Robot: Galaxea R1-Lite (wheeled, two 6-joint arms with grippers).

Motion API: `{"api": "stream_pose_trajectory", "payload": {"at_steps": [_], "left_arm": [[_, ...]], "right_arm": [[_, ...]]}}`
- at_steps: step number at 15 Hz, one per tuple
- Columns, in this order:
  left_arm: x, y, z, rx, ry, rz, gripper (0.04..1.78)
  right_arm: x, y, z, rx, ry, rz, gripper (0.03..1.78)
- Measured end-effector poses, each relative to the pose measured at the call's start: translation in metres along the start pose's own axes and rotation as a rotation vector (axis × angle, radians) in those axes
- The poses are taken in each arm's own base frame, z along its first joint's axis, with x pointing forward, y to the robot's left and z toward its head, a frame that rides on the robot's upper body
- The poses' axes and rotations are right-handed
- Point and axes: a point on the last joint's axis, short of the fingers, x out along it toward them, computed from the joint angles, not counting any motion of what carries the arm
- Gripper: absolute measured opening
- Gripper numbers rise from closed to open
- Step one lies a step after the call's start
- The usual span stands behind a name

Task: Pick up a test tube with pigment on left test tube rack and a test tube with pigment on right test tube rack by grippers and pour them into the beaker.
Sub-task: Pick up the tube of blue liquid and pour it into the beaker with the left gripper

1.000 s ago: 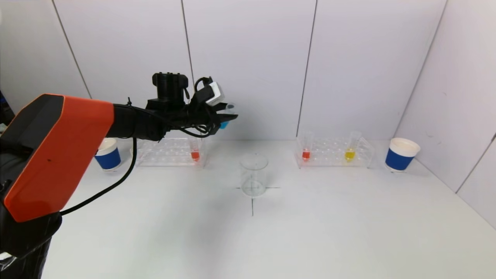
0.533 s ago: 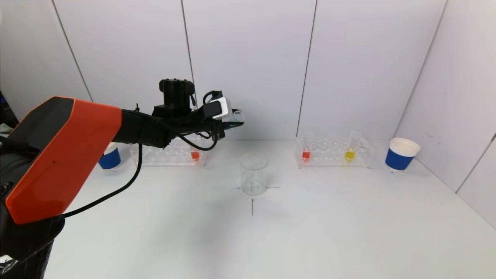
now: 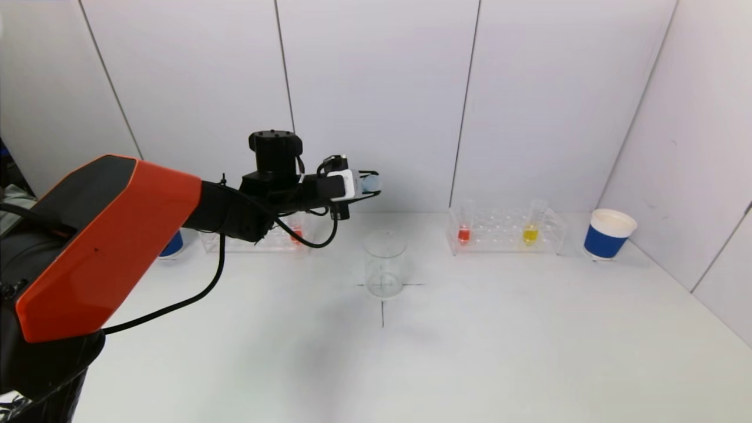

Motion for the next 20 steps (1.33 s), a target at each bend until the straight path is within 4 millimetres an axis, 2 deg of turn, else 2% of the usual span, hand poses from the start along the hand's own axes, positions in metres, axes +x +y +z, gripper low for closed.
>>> {"api": "stream_pose_trajectory", "payload": {"at_steps": [4, 12, 20], "left_arm": [[0.001, -0.01, 0.003, 0.076, -0.023, -0.031, 0.45], [0.0, -0.014, 0.004, 0.283, -0.035, -0.034, 0.45], [0.003, -0.022, -0.001, 0.381, -0.039, -0.023, 0.45]], "right_arm": [[0.0, 0.0, 0.0, 0.0, 0.0, 0.0, 1.77], [0.0, 0.0, 0.0, 0.0, 0.0, 0.0, 1.77], [0.0, 0.0, 0.0, 0.0, 0.0, 0.0, 1.77]]}}
